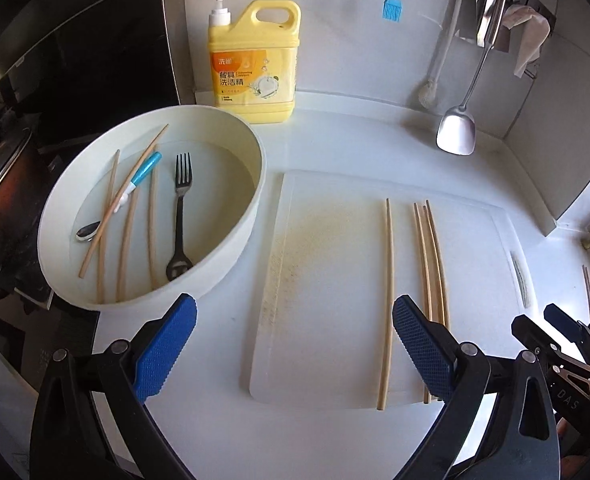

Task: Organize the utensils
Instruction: 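Move both tools back over the chopsticks on the cutting board, then position both open tools around the remaining chopsticks on the board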

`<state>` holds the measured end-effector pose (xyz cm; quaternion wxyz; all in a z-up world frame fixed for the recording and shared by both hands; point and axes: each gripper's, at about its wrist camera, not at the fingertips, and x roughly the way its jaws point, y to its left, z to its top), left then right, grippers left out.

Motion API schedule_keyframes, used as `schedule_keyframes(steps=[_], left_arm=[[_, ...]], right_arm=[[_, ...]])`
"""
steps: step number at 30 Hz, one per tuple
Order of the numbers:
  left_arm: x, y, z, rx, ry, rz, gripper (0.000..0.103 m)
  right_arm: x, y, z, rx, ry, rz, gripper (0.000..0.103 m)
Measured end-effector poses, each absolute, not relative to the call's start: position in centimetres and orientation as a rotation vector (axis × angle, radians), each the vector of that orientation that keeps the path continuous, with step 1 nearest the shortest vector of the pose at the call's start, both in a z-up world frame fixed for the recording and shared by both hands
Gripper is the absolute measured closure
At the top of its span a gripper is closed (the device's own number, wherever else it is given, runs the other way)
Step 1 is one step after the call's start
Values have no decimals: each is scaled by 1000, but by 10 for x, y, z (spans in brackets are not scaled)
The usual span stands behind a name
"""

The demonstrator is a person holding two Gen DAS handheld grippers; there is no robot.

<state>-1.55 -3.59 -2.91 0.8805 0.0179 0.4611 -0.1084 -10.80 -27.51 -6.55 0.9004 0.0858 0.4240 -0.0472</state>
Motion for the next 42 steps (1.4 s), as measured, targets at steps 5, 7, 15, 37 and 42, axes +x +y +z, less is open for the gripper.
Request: schedule_keyframes(steps=[5, 7, 15, 37, 42], left_arm=[[-24, -50, -34, 46, 958, -172, 6], [-24, -52, -36, 57, 956, -159, 6], [-15, -56, -51, 99, 929, -176, 6], [3, -61, -73, 89, 940, -243, 6], [4, -62, -75, 92, 944, -247, 6]], right_arm=[[-96, -292, -82, 173, 890, -49, 30], [-90, -292, -88, 189, 890, -42, 30], [-67, -282, -114, 186, 902, -99, 30], [-52, -261, -130, 154, 922, -176, 30], [-52, -259, -131, 143, 917, -179, 30]])
